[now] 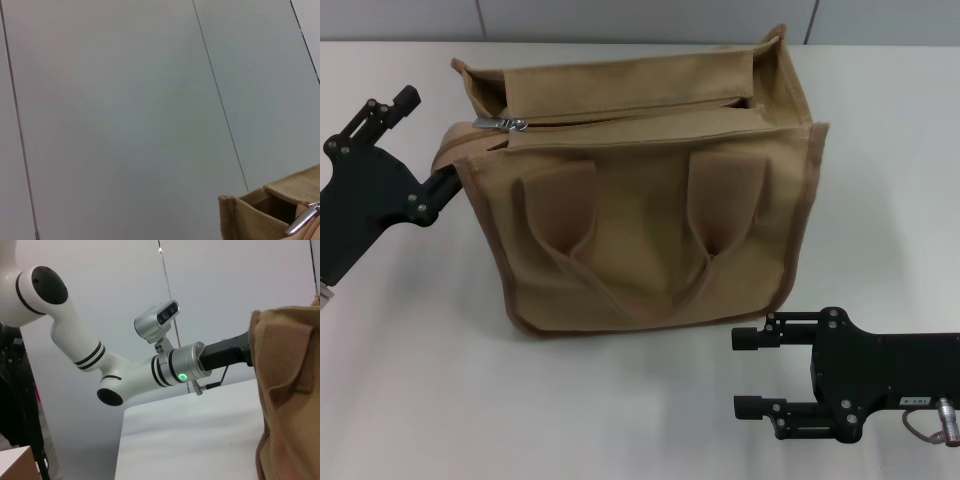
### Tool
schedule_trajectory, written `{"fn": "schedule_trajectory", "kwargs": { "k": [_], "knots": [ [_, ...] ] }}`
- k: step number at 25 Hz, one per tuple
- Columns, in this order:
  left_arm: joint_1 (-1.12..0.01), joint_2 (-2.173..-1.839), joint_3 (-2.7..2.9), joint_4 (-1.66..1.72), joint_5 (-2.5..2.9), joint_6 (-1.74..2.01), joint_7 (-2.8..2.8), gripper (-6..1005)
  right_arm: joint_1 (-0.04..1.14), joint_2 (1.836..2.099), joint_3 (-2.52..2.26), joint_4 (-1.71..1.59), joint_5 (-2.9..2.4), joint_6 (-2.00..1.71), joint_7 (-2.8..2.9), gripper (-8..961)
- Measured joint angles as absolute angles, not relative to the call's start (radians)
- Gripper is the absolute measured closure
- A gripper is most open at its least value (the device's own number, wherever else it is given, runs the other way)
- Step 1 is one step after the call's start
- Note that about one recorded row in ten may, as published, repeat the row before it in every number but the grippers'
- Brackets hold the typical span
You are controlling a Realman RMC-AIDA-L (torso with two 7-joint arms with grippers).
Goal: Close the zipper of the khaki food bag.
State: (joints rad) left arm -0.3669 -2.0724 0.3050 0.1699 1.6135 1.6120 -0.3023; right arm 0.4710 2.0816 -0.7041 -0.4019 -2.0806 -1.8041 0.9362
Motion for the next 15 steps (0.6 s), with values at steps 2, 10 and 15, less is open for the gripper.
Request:
{"fn": "schedule_trajectory", "kwargs": {
  "k": [2, 10, 15],
  "knots": [
    [-0.360, -2.072, 0.301, 0.170, 1.612, 1.615, -0.302, 322, 0.471, 2.082, -0.704, -0.402, -2.080, -1.804, 0.936, 315],
    [-0.354, -2.072, 0.293, 0.170, 1.610, 1.618, -0.293, 494, 0.466, 2.082, -0.703, -0.400, -2.059, -1.804, 0.937, 316],
    [-0.350, -2.072, 0.293, 0.153, 1.610, 1.638, -0.258, 707, 0.465, 2.082, -0.702, -0.399, -2.051, -1.804, 0.937, 316]
  ]
}}
